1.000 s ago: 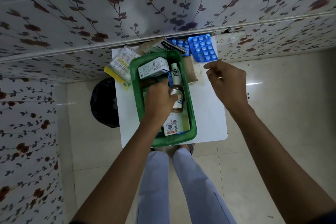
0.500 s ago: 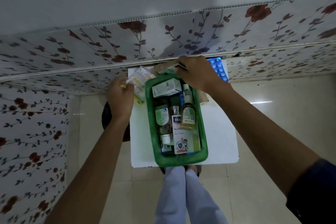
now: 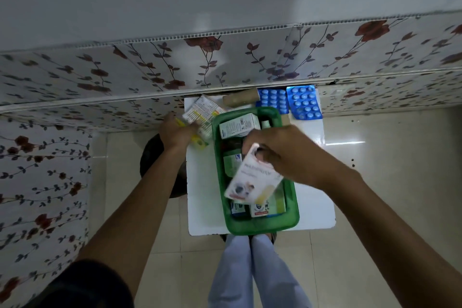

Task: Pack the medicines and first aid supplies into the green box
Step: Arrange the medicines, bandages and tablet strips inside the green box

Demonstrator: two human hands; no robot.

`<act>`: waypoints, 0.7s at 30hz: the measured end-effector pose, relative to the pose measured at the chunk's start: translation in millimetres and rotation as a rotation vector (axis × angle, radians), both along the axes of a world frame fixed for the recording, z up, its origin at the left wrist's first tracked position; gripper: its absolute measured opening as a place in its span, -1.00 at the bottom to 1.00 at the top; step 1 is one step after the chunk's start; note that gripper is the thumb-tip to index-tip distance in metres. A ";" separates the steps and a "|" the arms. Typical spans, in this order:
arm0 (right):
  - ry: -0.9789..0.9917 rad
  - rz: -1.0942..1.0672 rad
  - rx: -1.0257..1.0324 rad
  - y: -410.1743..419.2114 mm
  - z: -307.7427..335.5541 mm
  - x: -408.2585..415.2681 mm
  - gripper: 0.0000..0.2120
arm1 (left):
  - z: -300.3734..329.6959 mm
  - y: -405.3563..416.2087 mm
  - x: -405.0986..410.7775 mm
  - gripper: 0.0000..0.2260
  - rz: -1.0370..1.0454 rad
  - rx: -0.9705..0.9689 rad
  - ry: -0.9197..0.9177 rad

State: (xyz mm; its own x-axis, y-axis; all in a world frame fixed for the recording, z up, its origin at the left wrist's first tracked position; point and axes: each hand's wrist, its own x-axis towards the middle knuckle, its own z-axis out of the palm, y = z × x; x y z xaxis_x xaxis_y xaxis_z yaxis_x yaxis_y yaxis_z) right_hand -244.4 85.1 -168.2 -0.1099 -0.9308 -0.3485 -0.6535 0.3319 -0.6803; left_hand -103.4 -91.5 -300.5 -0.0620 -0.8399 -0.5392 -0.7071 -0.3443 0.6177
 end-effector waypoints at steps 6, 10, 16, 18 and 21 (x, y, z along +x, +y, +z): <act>0.076 0.106 0.096 9.2 -49.9 38.5 -0.66 | -6.1 -8.2 15.4 -0.92 0.134 -0.020 0.109; 0.091 -0.066 -0.061 10.2 -59.7 45.0 -0.71 | -4.3 -6.0 31.0 -0.85 0.323 0.090 0.260; -0.157 -0.457 -0.175 0.6 -43.8 41.3 -0.82 | 36.1 5.3 44.2 -0.78 0.488 0.282 0.645; -0.225 -0.525 -0.125 -4.7 -40.1 41.2 -0.83 | 54.1 4.8 47.9 -0.79 0.457 0.325 0.724; -0.267 -0.599 -0.116 -11.8 -32.5 37.9 -0.81 | 80.2 -1.1 56.3 -0.75 0.276 0.396 0.928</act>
State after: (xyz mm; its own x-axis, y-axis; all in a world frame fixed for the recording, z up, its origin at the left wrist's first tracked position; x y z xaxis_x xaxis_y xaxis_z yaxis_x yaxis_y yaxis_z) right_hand -206.5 73.3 -200.7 -0.5434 -0.7690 -0.3366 -0.1836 0.5002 -0.8462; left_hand -47.1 -92.5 -220.3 -0.4254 -0.6618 -0.6173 0.1213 -0.7176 0.6858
